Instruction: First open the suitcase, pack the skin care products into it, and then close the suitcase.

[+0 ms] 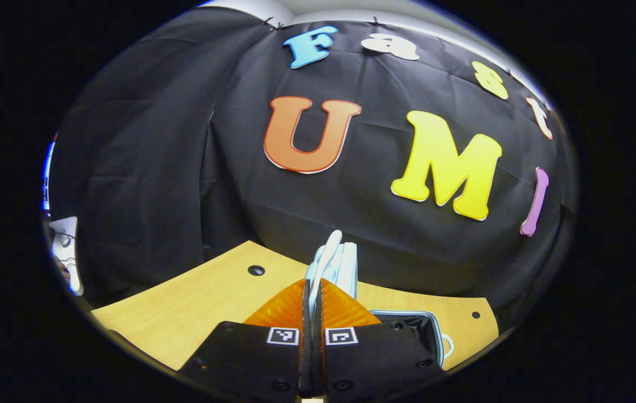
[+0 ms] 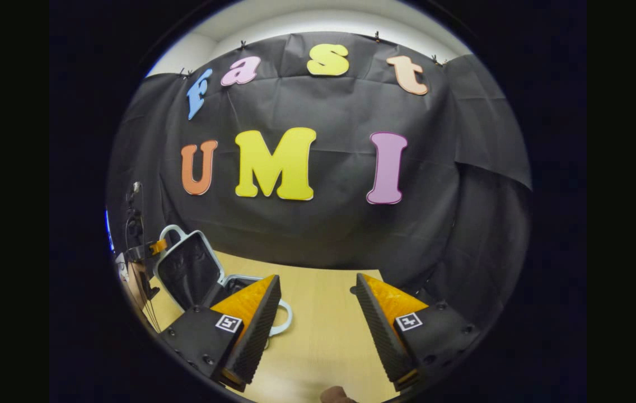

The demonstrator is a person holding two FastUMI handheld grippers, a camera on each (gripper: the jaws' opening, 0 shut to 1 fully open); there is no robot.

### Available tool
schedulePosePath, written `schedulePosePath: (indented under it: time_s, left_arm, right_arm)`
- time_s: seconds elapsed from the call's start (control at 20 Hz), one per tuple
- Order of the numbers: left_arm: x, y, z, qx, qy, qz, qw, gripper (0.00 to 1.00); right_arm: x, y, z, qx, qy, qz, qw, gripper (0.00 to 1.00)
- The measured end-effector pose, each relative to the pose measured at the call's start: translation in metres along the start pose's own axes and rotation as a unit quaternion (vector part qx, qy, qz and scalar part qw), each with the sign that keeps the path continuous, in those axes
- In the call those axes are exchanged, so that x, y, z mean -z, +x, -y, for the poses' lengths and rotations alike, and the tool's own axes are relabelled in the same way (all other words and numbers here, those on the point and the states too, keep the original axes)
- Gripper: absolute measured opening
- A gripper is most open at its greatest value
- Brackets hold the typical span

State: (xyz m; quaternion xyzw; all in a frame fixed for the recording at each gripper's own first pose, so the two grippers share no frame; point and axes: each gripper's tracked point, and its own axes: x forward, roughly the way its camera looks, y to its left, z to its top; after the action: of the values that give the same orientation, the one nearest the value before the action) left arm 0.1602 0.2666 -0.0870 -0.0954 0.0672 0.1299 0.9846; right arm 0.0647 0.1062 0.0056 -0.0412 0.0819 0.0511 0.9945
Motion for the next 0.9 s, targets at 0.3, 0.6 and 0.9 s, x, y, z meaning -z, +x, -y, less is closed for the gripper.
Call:
schedulePosePath:
  time_s: [0.3, 0.6, 0.9]
  left_arm:
    - [0.010, -0.025, 0.094, 0.021, 0.088, 0.025, 0.996, 0.03]
    - [0.047, -0.035, 0.182, 0.056, 0.124, 0.017, 0.991, 0.03]
    - [0.123, -0.030, 0.259, 0.087, 0.175, -0.035, 0.980, 0.05]
  right_arm:
    - [0.001, -0.004, 0.032, -0.002, -0.012, 0.010, 1.000, 0.81]
    - [0.012, -0.006, 0.046, -0.010, -0.024, 0.005, 1.000, 0.81]
    - [0.024, -0.008, 0.060, -0.004, -0.032, -0.006, 0.999, 0.81]
